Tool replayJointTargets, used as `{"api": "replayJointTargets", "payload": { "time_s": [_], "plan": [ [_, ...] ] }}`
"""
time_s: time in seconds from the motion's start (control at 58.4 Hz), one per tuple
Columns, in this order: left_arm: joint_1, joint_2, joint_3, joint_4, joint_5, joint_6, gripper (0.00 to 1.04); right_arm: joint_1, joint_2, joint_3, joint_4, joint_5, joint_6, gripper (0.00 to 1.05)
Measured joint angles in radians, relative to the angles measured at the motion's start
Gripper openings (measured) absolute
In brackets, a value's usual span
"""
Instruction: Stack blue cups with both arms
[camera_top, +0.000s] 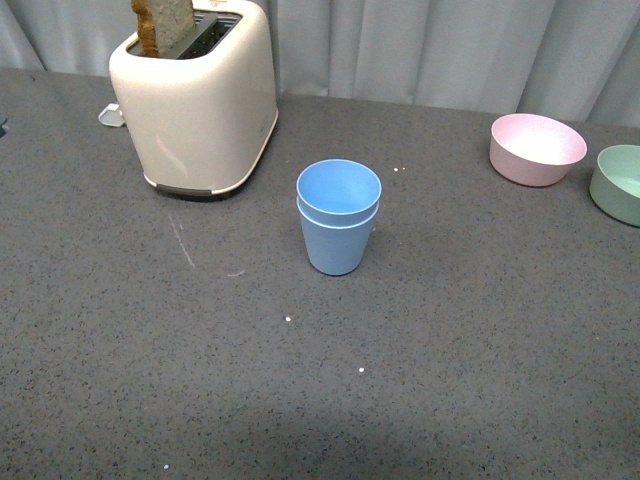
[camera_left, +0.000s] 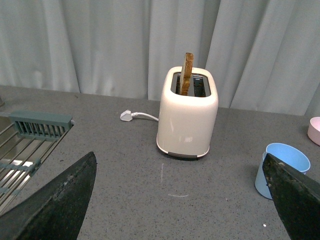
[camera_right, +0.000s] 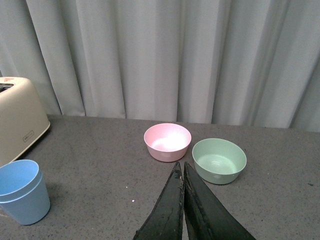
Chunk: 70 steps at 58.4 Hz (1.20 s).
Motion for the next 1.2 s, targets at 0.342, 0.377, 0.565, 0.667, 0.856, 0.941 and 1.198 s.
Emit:
{"api": "replayJointTargets", "payload": {
  "time_s": [0.342, 0.377, 0.565, 0.667, 0.856, 0.941, 1.198],
  "plan": [
    [0.000, 0.000, 0.000, 0.000, 0.000, 0.000, 0.98, 0.000, -0.209, -0.004, -0.193, 0.000, 0.000, 0.01],
    [0.000, 0.000, 0.000, 0.000, 0.000, 0.000, 0.98, 0.000, -0.224, -0.004, -0.206, 0.000, 0.000, 0.01],
    [0.000, 0.000, 0.000, 0.000, 0.000, 0.000, 0.98, 0.000, -0.301, -0.004, -0.282, 0.000, 0.000, 0.01],
    [0.000, 0.000, 0.000, 0.000, 0.000, 0.000, 0.98, 0.000, -0.340, -0.004, -0.320, 0.000, 0.000, 0.01],
    [0.000, 0.000, 0.000, 0.000, 0.000, 0.000, 0.98, 0.000, -0.412, -0.004, -0.391, 0.000, 0.000, 0.01],
    [0.000, 0.000, 0.000, 0.000, 0.000, 0.000, 0.98, 0.000, -0.433, -0.004, -0.413, 0.000, 0.000, 0.01],
    [0.000, 0.000, 0.000, 0.000, 0.000, 0.000, 0.98, 0.000, -0.630, -0.003, -0.616, -0.003, 0.000, 0.01]
  ]
}}
